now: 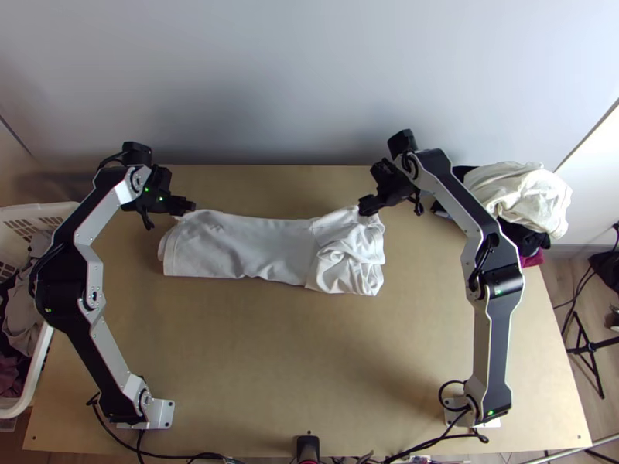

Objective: Fold the t-shirt

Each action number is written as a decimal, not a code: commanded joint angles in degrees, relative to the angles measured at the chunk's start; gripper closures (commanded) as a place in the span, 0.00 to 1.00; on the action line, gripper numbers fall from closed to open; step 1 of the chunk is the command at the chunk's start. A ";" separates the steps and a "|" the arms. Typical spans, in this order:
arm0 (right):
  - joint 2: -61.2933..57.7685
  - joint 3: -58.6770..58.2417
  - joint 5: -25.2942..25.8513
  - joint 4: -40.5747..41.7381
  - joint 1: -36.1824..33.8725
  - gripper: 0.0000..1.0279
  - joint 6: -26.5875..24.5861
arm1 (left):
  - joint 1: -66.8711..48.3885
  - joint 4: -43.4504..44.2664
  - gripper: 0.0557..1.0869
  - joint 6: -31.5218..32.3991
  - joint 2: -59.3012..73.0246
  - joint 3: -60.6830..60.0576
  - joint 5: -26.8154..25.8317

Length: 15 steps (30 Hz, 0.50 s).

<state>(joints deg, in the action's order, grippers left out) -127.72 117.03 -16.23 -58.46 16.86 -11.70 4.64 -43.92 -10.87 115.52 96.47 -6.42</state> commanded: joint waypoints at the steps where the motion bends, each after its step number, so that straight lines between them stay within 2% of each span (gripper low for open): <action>1: 2.04 0.30 0.06 -0.17 0.19 0.03 1.16 | -0.51 -1.61 0.33 1.65 -3.55 0.57 -1.32; 5: 5.55 2.67 -0.03 -0.25 0.54 0.03 1.33 | 0.28 -7.06 0.19 1.65 -9.62 -0.58 -1.32; 10: 9.07 4.70 -0.03 -1.92 3.35 0.03 1.33 | 1.60 -7.23 0.11 1.03 -17.35 -8.49 -1.14; 15: 10.47 5.05 -0.03 -4.91 7.40 0.03 1.25 | 2.21 -6.79 0.10 1.21 -20.52 -14.20 -1.14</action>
<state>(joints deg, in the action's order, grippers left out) -119.87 120.95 -16.27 -60.71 20.27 -10.50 5.89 -50.19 -9.65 100.77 89.06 -7.51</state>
